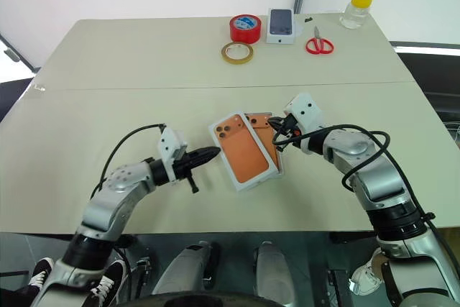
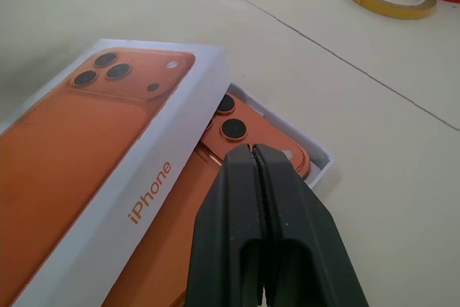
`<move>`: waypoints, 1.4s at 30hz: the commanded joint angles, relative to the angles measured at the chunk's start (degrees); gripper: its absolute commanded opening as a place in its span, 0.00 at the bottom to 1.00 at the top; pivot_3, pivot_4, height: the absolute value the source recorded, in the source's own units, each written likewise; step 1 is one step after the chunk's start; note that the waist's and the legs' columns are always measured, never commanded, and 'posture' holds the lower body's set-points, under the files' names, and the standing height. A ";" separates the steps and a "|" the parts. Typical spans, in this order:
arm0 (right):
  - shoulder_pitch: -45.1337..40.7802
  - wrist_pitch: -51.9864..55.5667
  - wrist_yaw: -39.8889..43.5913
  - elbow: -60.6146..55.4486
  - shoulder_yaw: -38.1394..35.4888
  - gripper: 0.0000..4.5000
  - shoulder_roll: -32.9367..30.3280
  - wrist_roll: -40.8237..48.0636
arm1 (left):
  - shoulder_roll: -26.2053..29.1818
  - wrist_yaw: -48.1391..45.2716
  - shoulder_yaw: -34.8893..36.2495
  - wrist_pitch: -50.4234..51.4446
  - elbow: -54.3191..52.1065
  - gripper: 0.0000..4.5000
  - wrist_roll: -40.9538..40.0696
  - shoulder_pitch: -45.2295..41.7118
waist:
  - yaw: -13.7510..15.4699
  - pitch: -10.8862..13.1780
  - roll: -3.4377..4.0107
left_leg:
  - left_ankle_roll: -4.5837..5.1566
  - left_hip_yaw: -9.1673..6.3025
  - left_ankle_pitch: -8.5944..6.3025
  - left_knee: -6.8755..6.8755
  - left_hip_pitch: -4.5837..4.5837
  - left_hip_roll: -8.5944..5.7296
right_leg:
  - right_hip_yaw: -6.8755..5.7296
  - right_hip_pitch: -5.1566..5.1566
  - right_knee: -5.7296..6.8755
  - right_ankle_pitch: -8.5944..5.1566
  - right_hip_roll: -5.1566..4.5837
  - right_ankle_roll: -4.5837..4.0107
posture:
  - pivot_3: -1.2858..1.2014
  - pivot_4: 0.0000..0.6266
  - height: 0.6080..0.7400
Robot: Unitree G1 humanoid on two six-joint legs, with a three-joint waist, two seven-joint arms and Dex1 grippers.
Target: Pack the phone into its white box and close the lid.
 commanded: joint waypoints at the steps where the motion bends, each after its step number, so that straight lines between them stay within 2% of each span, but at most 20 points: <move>1: -0.02 -2.79 2.61 -0.98 0.31 0.01 -0.02 -3.07 | 0.77 1.01 -0.09 0.67 -0.46 0.00 0.95 0.08 | 0.10 0.00 0.00 | 0.00 0.00 0.00 0.00 0.00 -0.01 | 0.00 0.00 0.00 0.00 -0.01 0.00 | 0.52 0.24 1.00; 11: 0.98 -2.04 5.27 -0.10 0.97 0.01 0.89 -8.20 | -2.72 3.74 -2.60 1.09 9.18 0.00 4.45 -5.78 | 0.06 0.04 -0.06 | 0.02 -0.01 -0.02 0.00 -0.01 -0.05 | -0.03 0.02 -0.04 0.00 -0.05 0.01 | 0.52 0.24 1.00; 19: 1.75 1.43 5.17 -2.02 -1.32 0.01 2.68 -6.68 | -7.77 4.37 -4.18 0.58 14.55 0.00 5.60 -9.99 | 0.16 0.04 -0.06 | 0.01 -0.01 -0.01 0.04 0.00 -0.06 | -0.04 0.05 -0.02 0.00 -0.05 0.01 | 0.52 0.24 1.00; 32: 2.65 2.80 3.78 -1.64 -3.14 0.01 3.32 -9.97 | -14.20 4.99 -4.19 -1.95 22.88 0.00 6.68 -18.57 | 0.21 0.04 -0.08 | 0.00 -0.01 0.00 0.08 0.00 -0.08 | -0.07 0.07 -0.01 0.01 -0.04 0.02 | 0.52 0.24 1.00; 42: 2.91 3.35 2.29 -0.62 -3.20 0.01 4.81 -12.37 | -16.24 4.68 -4.39 -3.16 25.85 0.00 7.73 -20.02 | 0.06 0.04 -0.08 | -0.02 -0.01 0.01 0.12 0.00 -0.07 | -0.05 0.06 0.02 0.01 -0.03 0.02 | 0.52 0.24 1.00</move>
